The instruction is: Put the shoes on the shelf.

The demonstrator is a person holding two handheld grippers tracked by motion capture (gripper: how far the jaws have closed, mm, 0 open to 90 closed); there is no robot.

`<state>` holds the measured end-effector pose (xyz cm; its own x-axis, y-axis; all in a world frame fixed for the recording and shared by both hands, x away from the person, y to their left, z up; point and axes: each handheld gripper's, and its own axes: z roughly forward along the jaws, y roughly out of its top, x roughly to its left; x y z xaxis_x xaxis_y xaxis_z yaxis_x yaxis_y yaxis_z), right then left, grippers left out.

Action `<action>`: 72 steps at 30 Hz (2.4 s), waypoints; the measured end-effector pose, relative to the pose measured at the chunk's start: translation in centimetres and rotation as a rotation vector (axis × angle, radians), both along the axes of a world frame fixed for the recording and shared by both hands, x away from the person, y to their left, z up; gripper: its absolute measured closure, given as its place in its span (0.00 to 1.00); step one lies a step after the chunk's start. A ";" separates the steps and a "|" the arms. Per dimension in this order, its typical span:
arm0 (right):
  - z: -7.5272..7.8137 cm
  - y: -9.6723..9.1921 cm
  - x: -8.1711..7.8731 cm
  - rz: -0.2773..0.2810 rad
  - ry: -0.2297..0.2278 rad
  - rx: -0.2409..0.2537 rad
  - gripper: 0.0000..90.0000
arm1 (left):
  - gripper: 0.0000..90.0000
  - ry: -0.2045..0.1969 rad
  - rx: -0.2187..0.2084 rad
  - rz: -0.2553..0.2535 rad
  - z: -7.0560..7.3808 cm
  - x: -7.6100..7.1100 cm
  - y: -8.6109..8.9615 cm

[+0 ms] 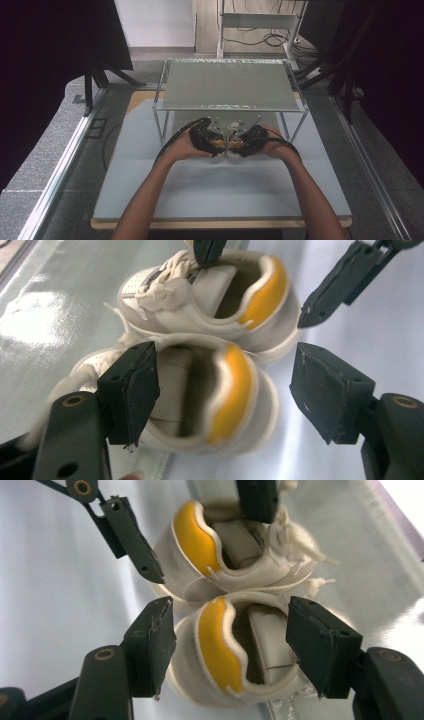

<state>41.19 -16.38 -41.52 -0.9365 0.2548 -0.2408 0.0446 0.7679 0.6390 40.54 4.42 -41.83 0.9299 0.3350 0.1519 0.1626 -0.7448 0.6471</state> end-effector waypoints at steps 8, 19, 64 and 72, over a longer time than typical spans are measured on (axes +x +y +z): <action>0.8 -2.3 -5.1 -0.136 -0.129 0.161 0.58 | 0.54 -0.004 -0.168 0.250 0.6 -5.2 3.7; -3.7 -2.4 -8.3 -0.215 0.006 0.177 0.98 | 0.88 0.152 -0.246 0.319 -3.2 -7.7 3.2; -5.9 0.7 0.2 -0.488 -0.135 0.215 1.00 | 0.96 0.136 -0.255 0.439 -5.2 1.8 -0.2; -6.2 1.0 0.3 -0.495 -0.145 0.218 1.00 | 0.96 0.132 -0.277 0.463 -5.5 2.6 -0.4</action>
<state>41.52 -15.40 -47.67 -0.6532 0.7143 -0.2510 0.2660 0.5269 0.8072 43.10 3.99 -47.34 0.6812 0.7241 -0.1082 0.5259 -0.3811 0.7603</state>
